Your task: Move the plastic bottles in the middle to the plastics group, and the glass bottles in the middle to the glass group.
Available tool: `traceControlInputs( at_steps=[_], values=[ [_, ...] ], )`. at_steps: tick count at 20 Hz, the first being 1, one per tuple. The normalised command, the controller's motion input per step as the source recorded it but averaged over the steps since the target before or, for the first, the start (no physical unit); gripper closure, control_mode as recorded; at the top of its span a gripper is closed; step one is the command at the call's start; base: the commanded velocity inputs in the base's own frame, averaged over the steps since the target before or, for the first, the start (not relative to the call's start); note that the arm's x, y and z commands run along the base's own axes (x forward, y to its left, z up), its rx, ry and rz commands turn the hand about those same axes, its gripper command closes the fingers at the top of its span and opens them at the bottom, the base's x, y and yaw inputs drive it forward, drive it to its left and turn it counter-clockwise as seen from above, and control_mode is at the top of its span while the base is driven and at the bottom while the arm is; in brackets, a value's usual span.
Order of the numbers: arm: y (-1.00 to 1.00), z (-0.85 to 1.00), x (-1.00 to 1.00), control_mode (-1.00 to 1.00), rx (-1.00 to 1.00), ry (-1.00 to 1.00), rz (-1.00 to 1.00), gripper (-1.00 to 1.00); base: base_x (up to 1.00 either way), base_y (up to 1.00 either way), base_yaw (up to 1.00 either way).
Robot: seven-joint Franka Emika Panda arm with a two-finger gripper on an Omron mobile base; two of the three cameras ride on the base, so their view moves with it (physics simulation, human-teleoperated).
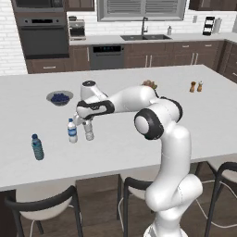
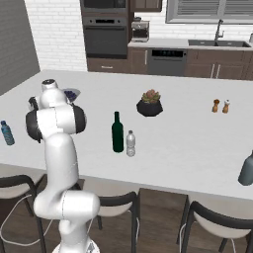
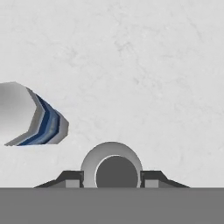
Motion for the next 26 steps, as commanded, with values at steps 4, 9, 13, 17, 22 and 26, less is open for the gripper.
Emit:
traceControlInputs(
  at_steps=[4, 9, 13, 17, 22, 26],
  values=[
    [0.00, -0.16, 0.00, -1.00, 0.02, -0.14, 0.04, 1.00, 0.00, 0.00, 0.00],
    [0.00, -0.16, 0.00, -1.00, 0.03, -0.16, 0.05, 1.00, 0.00, 0.00, 0.00],
    [0.00, -0.16, 0.00, -1.00, 0.05, -0.07, 0.05, 1.00, 0.00, 0.00, 0.00],
    [0.00, 0.00, 0.00, -1.00, 0.06, 0.00, 0.03, 1.00, 0.00, 0.00, 0.00],
    [0.00, 0.00, 0.00, -1.00, 0.00, 0.02, 0.02, 1.00, 0.00, 0.00, 0.00],
    [0.00, 0.00, 0.00, -1.00, 0.00, 0.00, 0.01, 1.00, 0.00, 0.00, 0.00]
  ],
)
